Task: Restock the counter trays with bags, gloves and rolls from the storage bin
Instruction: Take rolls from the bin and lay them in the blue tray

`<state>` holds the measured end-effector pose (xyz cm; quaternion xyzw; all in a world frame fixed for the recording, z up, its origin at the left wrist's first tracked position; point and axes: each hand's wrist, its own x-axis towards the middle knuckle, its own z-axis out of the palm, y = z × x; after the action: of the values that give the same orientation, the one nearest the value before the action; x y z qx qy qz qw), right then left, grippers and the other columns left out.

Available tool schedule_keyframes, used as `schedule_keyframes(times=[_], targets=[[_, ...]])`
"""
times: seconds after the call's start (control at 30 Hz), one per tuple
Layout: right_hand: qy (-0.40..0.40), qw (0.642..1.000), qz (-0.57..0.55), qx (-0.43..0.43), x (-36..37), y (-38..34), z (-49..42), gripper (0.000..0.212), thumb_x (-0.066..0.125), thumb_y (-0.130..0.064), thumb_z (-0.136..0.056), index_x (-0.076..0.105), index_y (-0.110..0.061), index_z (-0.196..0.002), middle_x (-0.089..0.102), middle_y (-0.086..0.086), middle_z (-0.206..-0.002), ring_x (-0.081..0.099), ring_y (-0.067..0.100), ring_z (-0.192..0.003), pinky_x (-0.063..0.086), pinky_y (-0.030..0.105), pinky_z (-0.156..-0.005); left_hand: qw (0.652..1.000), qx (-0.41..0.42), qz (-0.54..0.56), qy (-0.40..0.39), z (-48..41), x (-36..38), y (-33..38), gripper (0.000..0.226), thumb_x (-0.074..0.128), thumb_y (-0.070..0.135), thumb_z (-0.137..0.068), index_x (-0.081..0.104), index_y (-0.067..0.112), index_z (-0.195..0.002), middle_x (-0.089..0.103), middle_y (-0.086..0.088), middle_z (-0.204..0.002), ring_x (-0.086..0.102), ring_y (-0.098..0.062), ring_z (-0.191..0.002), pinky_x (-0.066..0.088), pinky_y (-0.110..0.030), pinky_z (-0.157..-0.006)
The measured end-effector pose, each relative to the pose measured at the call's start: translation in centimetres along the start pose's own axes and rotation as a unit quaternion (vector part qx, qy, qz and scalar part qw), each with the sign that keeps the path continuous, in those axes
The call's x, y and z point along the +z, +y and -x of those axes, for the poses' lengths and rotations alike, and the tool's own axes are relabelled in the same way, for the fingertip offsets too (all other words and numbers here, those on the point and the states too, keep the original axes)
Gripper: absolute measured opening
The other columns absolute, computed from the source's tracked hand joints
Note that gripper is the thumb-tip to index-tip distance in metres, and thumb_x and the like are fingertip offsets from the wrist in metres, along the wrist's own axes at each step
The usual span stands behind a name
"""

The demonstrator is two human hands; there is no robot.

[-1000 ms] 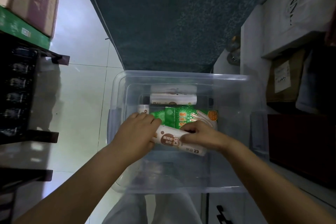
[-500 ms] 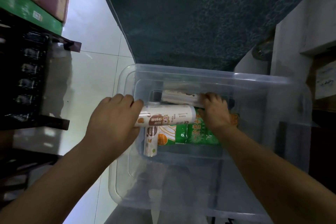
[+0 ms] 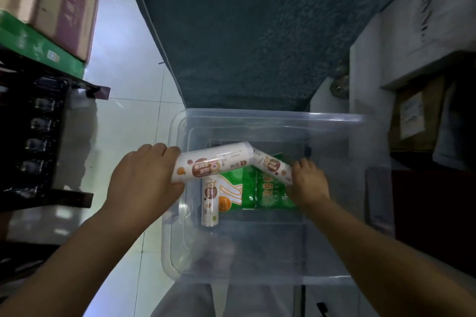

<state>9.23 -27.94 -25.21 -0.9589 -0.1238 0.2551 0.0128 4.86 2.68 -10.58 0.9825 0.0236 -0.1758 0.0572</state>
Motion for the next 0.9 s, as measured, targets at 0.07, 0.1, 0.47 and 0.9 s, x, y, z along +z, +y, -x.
schedule_keyframes(times=[0.07,0.1,0.47,0.9], targets=[[0.007,1.000,-0.010,0.014,-1.5,0.6,2.8,0.044,0.070,-0.020,-0.071,0.058,-0.003,-0.110,0.058,0.018,-0.106,0.054,0.034,-0.096,0.045,0.038,-0.077,1.000,0.010,-0.004,0.016,0.8,-1.2,-0.3,0.042,0.082,0.030,-0.058,0.064,0.015,-0.093,0.065,-0.007,-0.077,0.045,-0.015,-0.061,0.033,-0.024,-0.056],[0.011,0.999,-0.018,0.024,-2.4,0.7,4.4,0.049,0.071,-0.022,-0.071,0.058,-0.003,-0.114,0.058,0.018,-0.107,0.054,0.034,-0.097,0.045,0.038,-0.076,1.000,0.014,-0.003,0.021,1.3,-1.8,-0.5,0.041,0.081,0.031,-0.059,0.064,0.015,-0.094,0.065,-0.006,-0.078,0.045,-0.015,-0.062,0.033,-0.024,-0.055],[0.202,0.951,-0.141,0.187,-11.3,-3.0,25.4,0.050,0.081,-0.035,-0.062,0.063,-0.010,-0.101,0.061,0.009,-0.093,0.061,0.030,-0.078,0.048,0.036,-0.051,0.984,0.119,0.111,0.070,8.4,-9.6,2.8,0.037,0.078,0.037,-0.063,0.060,0.025,-0.093,0.064,0.001,-0.082,0.052,-0.015,-0.066,0.035,-0.020,-0.049],[0.331,0.847,-0.137,0.393,-14.6,-2.8,52.1,0.059,0.076,-0.040,-0.064,0.051,-0.031,-0.116,0.054,-0.011,-0.098,0.052,0.010,-0.080,0.036,0.021,-0.054,0.924,0.334,0.150,0.110,16.7,-17.8,19.8,0.030,0.072,0.036,-0.062,0.061,0.029,-0.089,0.060,0.003,-0.085,0.056,-0.024,-0.079,0.043,-0.033,-0.058]])
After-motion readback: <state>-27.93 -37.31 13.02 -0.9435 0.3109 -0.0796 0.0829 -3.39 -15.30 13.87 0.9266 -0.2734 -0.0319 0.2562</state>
